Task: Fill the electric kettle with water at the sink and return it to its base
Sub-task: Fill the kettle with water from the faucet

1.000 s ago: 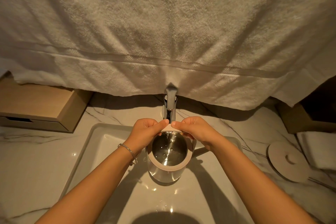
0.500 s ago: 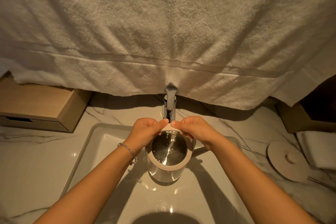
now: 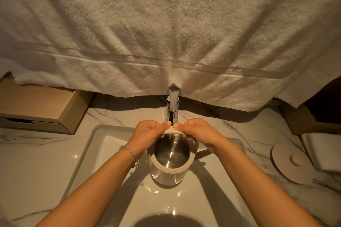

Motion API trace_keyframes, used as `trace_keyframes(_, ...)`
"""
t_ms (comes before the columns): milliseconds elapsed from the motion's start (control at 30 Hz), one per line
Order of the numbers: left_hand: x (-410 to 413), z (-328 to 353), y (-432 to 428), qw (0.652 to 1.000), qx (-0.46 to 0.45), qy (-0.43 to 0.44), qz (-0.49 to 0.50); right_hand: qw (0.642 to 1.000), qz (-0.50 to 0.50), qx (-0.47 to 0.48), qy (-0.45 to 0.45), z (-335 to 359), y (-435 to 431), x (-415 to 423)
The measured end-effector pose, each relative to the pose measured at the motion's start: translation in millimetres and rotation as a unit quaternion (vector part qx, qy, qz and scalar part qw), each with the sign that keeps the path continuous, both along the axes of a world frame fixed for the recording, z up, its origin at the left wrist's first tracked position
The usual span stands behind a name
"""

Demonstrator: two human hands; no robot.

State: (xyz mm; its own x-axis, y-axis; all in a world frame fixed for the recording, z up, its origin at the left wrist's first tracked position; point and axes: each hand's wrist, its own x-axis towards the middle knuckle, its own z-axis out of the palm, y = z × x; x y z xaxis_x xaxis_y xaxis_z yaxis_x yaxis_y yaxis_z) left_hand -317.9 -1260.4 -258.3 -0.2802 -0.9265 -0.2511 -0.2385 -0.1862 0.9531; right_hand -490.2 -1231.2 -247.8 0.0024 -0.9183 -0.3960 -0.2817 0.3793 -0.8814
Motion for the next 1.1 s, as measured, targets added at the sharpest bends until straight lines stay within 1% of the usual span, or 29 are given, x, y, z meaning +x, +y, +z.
trace_keyframes(333,-0.5,-2.4,0.9,1.000,0.003,-0.010,0.002,1.000,0.002,0.002,-0.005,-3.2,0.4,-0.7)
trace_keyframes(700,0.6,-2.2,2.4,1.000,0.008,0.002,0.002,1.000,0.006,0.006,0.000,-1.5,2.2,-0.1)
trace_keyframes(933,0.1,-4.1,5.5,0.998,0.039,0.040,0.010,0.999,0.043,-0.009,-0.002,1.9,3.3,-4.5)
trace_keyframes(1100,-0.1,-4.7,6.7,0.998,0.035,0.052,0.013,0.997,0.068,-0.029,0.035,9.9,1.0,-8.1)
